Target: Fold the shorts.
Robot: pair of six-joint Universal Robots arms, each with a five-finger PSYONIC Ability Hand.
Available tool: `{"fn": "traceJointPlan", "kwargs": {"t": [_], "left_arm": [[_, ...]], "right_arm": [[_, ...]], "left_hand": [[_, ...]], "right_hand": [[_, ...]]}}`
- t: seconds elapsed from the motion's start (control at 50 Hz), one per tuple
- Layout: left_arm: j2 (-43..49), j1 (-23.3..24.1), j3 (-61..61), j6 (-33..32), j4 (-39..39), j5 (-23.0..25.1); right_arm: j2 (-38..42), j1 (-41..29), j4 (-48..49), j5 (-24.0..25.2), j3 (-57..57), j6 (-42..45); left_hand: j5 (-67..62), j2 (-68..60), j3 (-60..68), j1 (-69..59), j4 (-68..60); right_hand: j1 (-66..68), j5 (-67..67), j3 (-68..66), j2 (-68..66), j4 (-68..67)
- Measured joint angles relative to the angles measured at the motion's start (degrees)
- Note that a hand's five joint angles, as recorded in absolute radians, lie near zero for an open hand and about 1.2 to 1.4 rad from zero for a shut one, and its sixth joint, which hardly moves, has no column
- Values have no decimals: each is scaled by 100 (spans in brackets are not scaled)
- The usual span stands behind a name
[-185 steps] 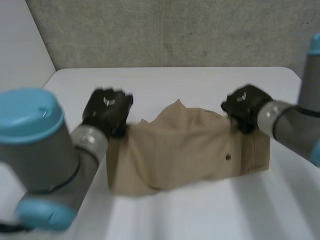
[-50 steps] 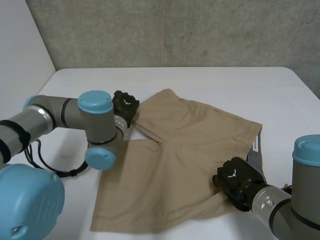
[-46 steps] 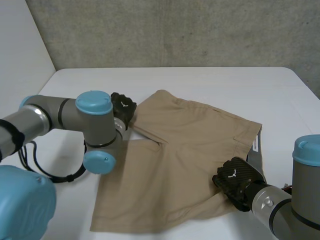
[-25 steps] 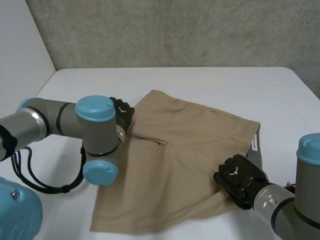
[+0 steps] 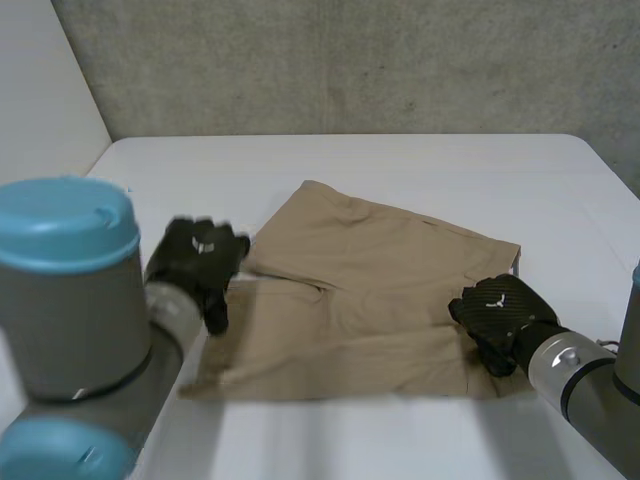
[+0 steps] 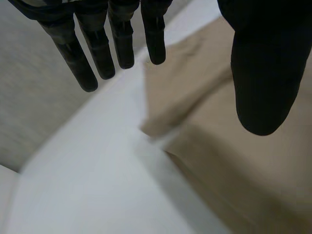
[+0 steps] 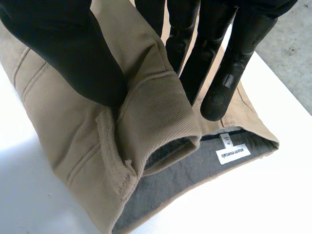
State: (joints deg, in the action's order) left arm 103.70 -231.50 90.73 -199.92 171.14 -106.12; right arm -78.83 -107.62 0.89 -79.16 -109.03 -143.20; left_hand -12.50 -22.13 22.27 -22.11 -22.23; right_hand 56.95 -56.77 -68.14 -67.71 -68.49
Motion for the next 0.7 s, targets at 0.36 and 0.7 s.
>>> {"fn": "traceJointPlan", "kwargs": {"t": [0.36,0.7], "left_arm": [[-17,244,901,834,-619,217],[-403,240,1173,-725,211,-127]], "right_arm": [[2,4,2,7,-45,2],[-982,-54,-1661,28,-20,658]], "left_hand": [[0,-3,3,0,-4],[-4326,-4628,4581,-4441,-4638]], "right_hand": [[0,0,0,6,0],[0,0,0,6,-1]]}}
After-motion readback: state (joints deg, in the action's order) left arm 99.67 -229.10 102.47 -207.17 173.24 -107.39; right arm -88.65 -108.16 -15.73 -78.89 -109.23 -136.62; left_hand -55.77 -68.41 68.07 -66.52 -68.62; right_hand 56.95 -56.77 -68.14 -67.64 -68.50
